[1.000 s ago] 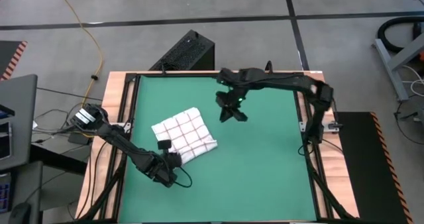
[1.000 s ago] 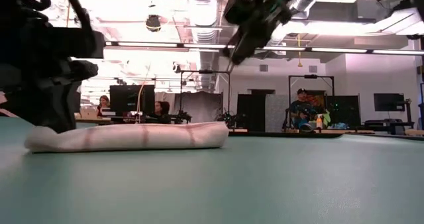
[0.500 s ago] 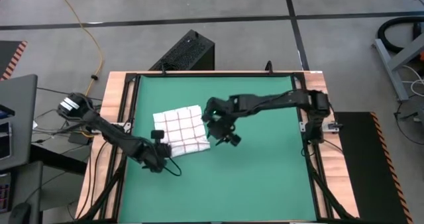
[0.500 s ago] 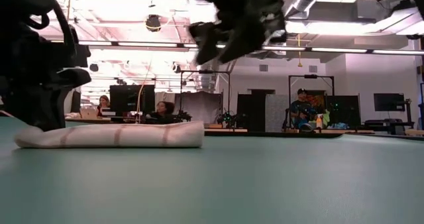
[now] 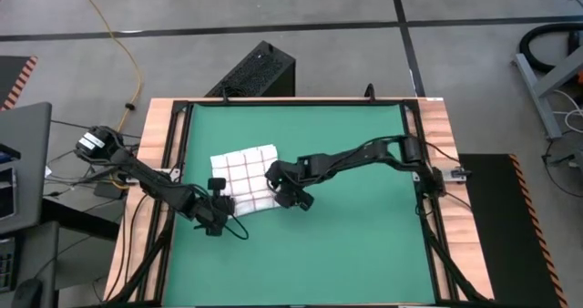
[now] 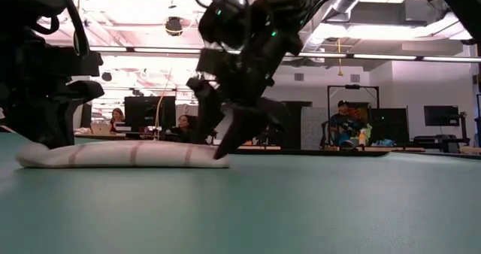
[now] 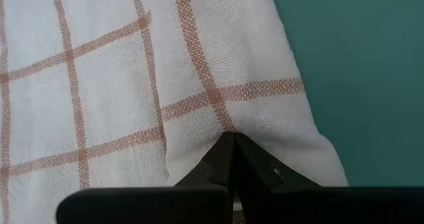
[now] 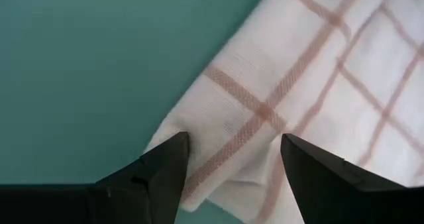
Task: Roll towel into tight, uniform cylinder
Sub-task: Roll the white patterned towel
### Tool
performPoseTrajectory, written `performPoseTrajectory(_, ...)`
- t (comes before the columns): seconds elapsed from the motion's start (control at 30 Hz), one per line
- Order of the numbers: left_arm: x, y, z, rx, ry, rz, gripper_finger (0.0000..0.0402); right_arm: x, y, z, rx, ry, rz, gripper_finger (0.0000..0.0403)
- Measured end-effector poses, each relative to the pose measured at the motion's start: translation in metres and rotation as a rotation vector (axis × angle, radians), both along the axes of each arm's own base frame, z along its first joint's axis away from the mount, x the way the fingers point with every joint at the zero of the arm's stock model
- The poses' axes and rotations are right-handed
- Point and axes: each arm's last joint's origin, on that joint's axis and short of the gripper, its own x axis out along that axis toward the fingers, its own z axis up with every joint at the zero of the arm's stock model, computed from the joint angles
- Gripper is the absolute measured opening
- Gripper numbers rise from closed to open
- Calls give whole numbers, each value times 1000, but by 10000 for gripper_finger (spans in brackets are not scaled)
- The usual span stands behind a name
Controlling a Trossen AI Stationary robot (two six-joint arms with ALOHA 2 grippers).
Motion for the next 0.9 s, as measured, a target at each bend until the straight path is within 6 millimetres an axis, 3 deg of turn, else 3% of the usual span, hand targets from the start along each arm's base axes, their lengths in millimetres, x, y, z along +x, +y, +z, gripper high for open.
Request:
performPoseTrajectory(0.2,0,0,0,-3,-4,-1,0,2,-21,-9,48,22,-75,265)
performPoseTrajectory(0.43,0,0,0,-6,-1,-2,0,2,-21,-15,64,40,-83,265)
performPoseTrajectory(0.57,0,0,0,-7,1,-2,0,-3,-21,3,68,22,-92,265)
performPoseTrajectory(0.73,0,0,0,-8,0,-1,0,-13,-22,43,85,-56,-75,265)
performPoseTrajectory(0.9,0,0,0,-8,2,-1,0,-15,-16,42,117,-36,7,265)
